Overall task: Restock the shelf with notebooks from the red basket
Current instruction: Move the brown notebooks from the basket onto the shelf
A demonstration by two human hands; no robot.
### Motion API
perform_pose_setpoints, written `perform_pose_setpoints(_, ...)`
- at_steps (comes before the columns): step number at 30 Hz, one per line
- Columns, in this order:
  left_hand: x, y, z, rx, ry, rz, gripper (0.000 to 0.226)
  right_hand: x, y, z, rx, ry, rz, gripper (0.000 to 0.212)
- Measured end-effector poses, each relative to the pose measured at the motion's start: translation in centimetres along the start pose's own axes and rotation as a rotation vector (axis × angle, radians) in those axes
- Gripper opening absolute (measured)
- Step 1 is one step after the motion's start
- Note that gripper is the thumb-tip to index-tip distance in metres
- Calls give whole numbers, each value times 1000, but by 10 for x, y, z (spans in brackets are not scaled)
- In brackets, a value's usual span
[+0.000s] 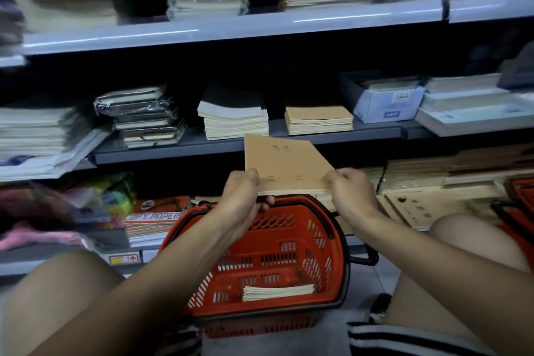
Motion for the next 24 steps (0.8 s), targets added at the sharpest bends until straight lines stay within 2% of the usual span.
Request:
perform_pose_setpoints(3, -2, 10, 9, -24, -23, 43, 28, 5, -8, -9, 42, 36, -23, 22)
perform_pose_setpoints(11, 16, 31, 31, -56, -58, 82, 34, 29, -30, -31, 164, 115, -105, 19)
perform_pose_setpoints(15, 33, 49, 45, -52, -78, 106, 29, 51, -38, -37, 345, 64, -40, 18)
perform_pose_setpoints(18, 51, 58, 56, -42, -79, 129, 31, 71, -38, -38, 439, 46, 43, 8)
perform_pose_setpoints(21, 66, 63, 69, -44, -84, 148, 24, 93, -35, -36, 491, 43, 100, 8)
perform_pose_setpoints(24, 88, 64, 81, -1, -91, 159, 24, 116, -34, -33, 479, 74, 73, 9)
Point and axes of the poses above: each hand's wrist, its own x-axis towards the middle knuckle, its own z-axis out of the palm, y = z × x, the point moved 4 cm from there along x, towards the middle knuckle, and after that the axes turned 9 degrees about -x, right-handed, at the moved point
